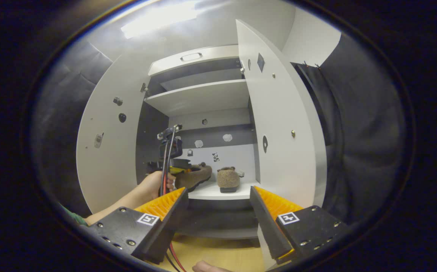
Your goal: Grab one shoe with the right hand and put it into the shoe cabinet, grab the other shoe with the left hand and put it into the shoe cabinet; then close the right door with the right hand and the left door with the left hand.
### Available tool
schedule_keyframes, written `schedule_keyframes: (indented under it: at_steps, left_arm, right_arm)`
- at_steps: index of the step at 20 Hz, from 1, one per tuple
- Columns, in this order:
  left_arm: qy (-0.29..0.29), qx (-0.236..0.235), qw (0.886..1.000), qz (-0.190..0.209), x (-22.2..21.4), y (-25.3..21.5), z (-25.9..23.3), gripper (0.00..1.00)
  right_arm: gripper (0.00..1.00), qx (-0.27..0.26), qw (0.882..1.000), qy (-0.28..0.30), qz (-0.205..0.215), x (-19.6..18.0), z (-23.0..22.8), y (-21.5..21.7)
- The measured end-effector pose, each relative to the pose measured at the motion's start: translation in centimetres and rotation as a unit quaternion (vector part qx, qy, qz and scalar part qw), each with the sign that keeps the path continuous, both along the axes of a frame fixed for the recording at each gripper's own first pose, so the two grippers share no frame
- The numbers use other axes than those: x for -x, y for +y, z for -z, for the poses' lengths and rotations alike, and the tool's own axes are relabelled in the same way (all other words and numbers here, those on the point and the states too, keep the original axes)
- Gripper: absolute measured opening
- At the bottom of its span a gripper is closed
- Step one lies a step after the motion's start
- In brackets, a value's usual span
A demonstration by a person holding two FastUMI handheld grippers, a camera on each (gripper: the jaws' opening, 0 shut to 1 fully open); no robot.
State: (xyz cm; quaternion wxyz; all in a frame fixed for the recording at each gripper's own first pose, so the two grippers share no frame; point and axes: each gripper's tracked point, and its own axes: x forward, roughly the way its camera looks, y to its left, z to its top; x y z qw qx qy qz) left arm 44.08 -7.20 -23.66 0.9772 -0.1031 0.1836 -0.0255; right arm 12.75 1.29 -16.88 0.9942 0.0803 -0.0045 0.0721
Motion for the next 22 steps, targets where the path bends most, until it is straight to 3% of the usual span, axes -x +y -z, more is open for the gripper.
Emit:
schedule_keyframes:
  at_steps: [8, 9, 10, 11, 13, 14, 18, 21, 22]
  left_arm:
    - [-0.005, -0.052, 0.998, -0.019, -0.2, 0.6, 0.0, 0.03]
    - [-0.008, -0.053, 0.998, -0.024, -0.4, 1.0, -0.2, 0.15]
    - [-0.01, -0.05, 0.998, -0.032, -0.1, 1.6, -0.6, 0.21]
    - [-0.009, -0.052, 0.998, -0.039, 0.0, 2.1, -0.8, 0.35]
    - [-0.008, -0.083, 0.996, -0.023, -0.1, 2.6, -1.2, 0.44]
    - [0.002, -0.096, 0.995, -0.018, -0.1, 2.7, -1.2, 0.57]
    - [0.055, -0.106, 0.993, -0.012, 0.1, 3.6, -0.6, 0.63]
    - [0.087, -0.093, 0.992, 0.018, 0.4, 2.8, -0.7, 0.94]
    - [0.099, -0.087, 0.991, 0.028, 0.5, 2.2, -0.9, 0.9]
  right_arm:
    - [0.98, 0.011, 1.0, 0.004, 0.002, 1.3, -0.1, 0.3]
    - [0.98, 0.013, 1.0, 0.002, 0.003, 1.5, -0.3, 0.2]
    - [0.98, 0.015, 1.0, 0.0, 0.005, 1.7, -0.5, 0.1]
    - [0.98, 0.017, 1.0, -0.001, 0.006, 1.9, -0.6, 0.1]
    - [0.98, 0.016, 1.0, -0.003, 0.002, 2.6, -0.8, 0.4]
    - [0.98, 0.014, 1.0, -0.002, -0.001, 2.9, -0.9, 0.5]
    - [0.98, 0.009, 1.0, 0.002, 0.002, 4.0, -1.0, 0.6]
    - [0.98, 0.015, 1.0, 0.003, 0.01, 5.1, -0.9, 0.4]
    - [0.98, 0.017, 1.0, 0.004, 0.013, 5.5, -0.9, 0.4]
